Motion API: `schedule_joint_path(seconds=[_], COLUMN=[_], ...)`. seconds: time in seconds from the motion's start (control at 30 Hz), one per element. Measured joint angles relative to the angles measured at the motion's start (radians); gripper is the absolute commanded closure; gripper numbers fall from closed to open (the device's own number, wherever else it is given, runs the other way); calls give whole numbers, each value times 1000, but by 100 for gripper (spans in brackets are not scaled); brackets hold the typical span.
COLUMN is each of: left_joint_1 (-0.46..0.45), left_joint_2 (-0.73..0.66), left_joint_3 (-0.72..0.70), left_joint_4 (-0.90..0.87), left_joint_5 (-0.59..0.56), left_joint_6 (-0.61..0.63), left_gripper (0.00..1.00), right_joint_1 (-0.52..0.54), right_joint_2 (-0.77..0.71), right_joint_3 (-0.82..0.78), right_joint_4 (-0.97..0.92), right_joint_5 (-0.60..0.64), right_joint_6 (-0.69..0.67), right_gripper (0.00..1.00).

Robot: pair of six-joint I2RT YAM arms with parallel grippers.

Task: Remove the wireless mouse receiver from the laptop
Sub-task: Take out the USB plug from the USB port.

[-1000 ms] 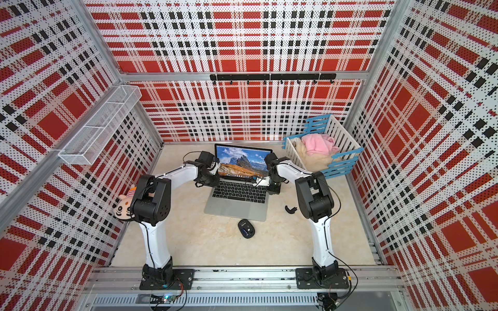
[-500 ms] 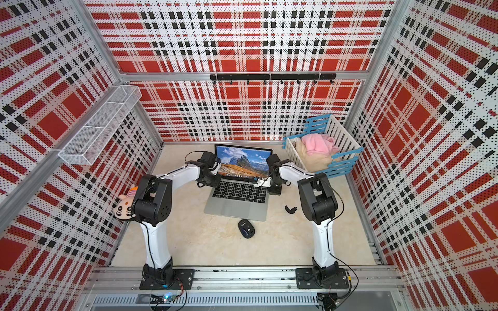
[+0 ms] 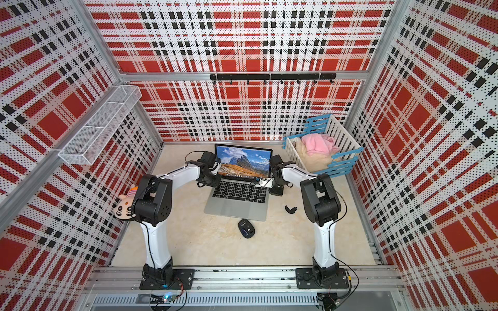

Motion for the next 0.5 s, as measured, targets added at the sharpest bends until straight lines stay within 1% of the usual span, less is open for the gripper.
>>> schedule_joint_path(seconds=[0.13,0.33,0.5], left_joint_1=[0,0,1], left_joint_2=[0,0,-3], left_joint_3=[1,1,1], left_joint_4=[-1,-1,-2], left_joint_5=[4,7,12], left_joint_6=[0,0,-4], left_gripper=[67,66,61], right_joint_1=[-28,-36,-41], right_joint_2=[-16,-17,-27], right_joint_3=[-15,-15,-29], right_joint_4=[-31,-38,-34], right_joint_5=[35,35,15], right_joint_6=[0,0,13], right_gripper=[83,84,84])
